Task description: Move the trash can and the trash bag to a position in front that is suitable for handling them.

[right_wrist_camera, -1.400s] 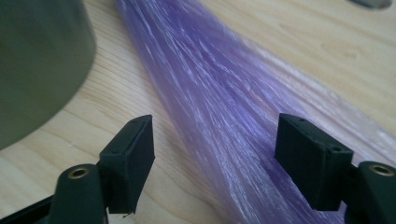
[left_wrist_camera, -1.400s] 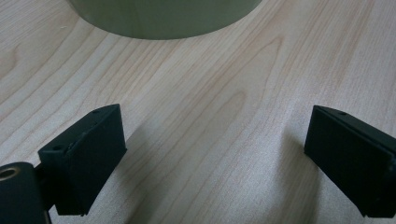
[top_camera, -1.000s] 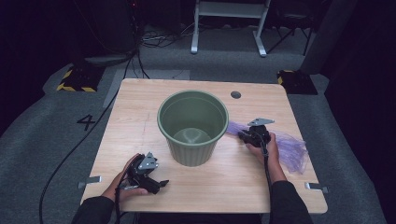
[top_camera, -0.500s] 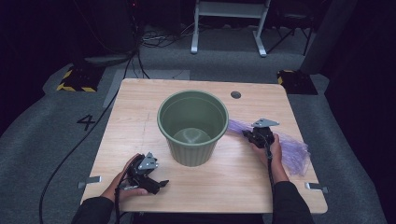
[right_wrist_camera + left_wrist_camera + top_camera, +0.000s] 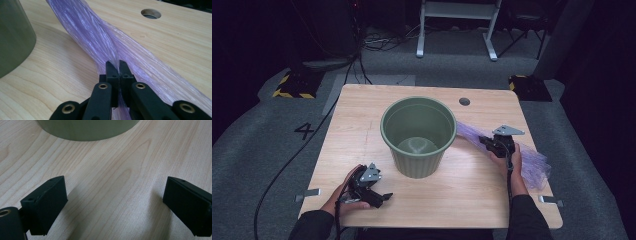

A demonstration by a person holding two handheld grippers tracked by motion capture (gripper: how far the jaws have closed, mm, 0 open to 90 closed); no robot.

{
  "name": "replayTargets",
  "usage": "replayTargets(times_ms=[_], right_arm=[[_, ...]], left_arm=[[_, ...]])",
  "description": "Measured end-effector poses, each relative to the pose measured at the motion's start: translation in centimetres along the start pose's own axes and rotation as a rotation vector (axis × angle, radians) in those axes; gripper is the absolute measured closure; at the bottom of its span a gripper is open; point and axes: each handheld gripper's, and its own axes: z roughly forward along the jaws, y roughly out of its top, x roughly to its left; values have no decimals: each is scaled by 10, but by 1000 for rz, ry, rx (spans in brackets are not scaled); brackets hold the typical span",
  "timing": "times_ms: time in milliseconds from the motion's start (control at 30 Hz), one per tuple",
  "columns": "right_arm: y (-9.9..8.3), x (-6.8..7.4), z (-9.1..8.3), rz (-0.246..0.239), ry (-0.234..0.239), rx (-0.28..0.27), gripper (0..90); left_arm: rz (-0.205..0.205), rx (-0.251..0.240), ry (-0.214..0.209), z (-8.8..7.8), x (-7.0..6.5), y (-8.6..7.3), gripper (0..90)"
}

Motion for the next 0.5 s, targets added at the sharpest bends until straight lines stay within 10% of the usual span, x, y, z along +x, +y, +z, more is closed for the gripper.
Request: replayTargets(times_ms=[500], right_arm=[[11, -6, -20, 20, 1, -84, 900]], left_arm=[[-1, 0, 3, 0, -1, 0, 50]])
